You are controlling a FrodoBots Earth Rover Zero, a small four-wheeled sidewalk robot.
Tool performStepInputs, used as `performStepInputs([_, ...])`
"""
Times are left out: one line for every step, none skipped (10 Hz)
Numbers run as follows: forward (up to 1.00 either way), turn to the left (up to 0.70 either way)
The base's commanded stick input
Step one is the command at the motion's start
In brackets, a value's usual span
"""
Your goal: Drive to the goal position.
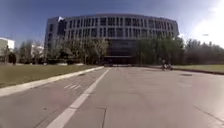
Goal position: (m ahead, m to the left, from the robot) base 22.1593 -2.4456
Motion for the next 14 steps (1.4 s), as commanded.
performStepInputs([0.70,0.00])
performStepInputs([0.70,0.00])
performStepInputs([0.70,0.00])
performStepInputs([0.70,0.00])
performStepInputs([0.70,0.00])
performStepInputs([0.70,0.00])
performStepInputs([0.70,0.00])
performStepInputs([0.70,0.00])
performStepInputs([0.70,0.00])
performStepInputs([0.70,0.00])
performStepInputs([0.70,0.00])
performStepInputs([0.70,0.00])
performStepInputs([0.70,0.00])
performStepInputs([0.70,0.00])
